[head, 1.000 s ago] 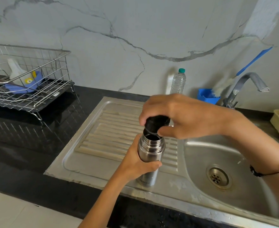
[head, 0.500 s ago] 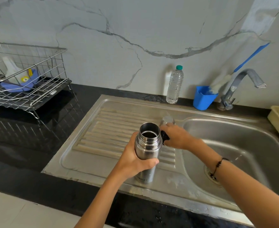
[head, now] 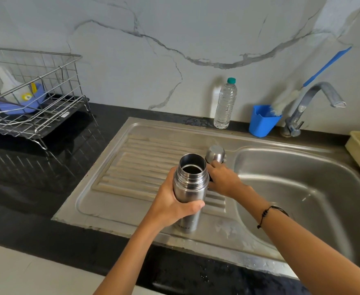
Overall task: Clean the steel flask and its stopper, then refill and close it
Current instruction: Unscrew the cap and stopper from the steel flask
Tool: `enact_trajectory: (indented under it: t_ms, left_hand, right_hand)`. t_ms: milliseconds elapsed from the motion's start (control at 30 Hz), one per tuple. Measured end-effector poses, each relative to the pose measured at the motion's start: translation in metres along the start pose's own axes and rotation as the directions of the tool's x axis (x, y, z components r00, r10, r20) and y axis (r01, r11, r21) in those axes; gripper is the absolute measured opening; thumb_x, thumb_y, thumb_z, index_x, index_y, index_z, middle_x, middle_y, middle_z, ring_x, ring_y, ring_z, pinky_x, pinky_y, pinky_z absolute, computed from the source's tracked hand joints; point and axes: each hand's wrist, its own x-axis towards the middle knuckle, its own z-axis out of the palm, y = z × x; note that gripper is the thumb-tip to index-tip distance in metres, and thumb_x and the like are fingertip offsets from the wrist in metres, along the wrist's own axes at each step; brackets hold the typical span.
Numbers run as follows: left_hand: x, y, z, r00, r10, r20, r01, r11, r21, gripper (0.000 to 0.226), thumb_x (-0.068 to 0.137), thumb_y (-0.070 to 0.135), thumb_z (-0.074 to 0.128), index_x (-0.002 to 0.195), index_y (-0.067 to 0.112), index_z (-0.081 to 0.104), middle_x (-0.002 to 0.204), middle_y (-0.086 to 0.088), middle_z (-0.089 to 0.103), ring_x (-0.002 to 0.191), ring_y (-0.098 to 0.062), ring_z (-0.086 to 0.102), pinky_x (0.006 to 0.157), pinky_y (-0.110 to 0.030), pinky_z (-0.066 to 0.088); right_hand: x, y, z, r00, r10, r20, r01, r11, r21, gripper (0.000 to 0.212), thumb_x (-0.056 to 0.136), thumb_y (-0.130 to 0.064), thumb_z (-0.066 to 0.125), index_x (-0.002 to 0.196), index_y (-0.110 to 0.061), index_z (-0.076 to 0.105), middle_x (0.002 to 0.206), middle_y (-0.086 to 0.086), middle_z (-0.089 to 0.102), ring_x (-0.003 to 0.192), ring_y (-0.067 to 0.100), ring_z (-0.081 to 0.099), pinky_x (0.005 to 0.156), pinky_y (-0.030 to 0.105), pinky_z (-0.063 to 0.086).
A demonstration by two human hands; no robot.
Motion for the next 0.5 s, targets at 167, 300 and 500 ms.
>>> enact_trajectory:
  t_ms: [167, 300, 500]
  left_hand:
    - [-0.002, -0.002, 0.009, 0.993, 0.071, -0.097, -0.071, 0.997, -0.001, 0.070, 0.052, 0.037, 0.078, 0.115, 0.025, 0.050, 0.100, 0.005, 0.067, 0.093, -0.013, 0.066, 0.076, -0.024, 0.053]
    - [-0.003, 0.001, 0.020, 0.967, 0.141, -0.210, -0.143, 0.990, 0.005, 0.065, 0.053, 0.039, 0.077, 0.111, 0.025, 0.051, 0.098, 0.006, 0.066, 0.089, -0.008, 0.065, 0.073, -0.017, 0.051]
    - [0.008, 0.013, 0.039, 0.961, 0.214, -0.176, -0.217, 0.976, 0.003, 0.060, 0.051, 0.042, 0.077, 0.104, 0.031, 0.050, 0.092, 0.019, 0.065, 0.083, -0.005, 0.065, 0.067, -0.013, 0.050]
  right_hand:
    - [-0.017, -0.006, -0.020, 0.996, 0.062, -0.069, -0.059, 0.997, 0.045, 0.059, 0.087, -0.034, 0.058, 0.138, -0.026, 0.031, 0.139, 0.007, 0.037, 0.126, 0.031, 0.036, 0.093, 0.048, 0.046]
    - [-0.051, 0.002, -0.036, 0.978, 0.114, -0.174, -0.104, 0.992, 0.065, 0.049, 0.088, -0.024, 0.051, 0.135, -0.020, 0.040, 0.134, 0.004, 0.044, 0.123, 0.025, 0.039, 0.092, 0.043, 0.046]
    - [-0.128, 0.050, -0.025, 0.940, 0.300, -0.163, -0.299, 0.954, 0.032, 0.039, 0.091, -0.028, 0.048, 0.130, -0.023, 0.048, 0.130, -0.001, 0.051, 0.123, 0.022, 0.041, 0.086, 0.037, 0.047]
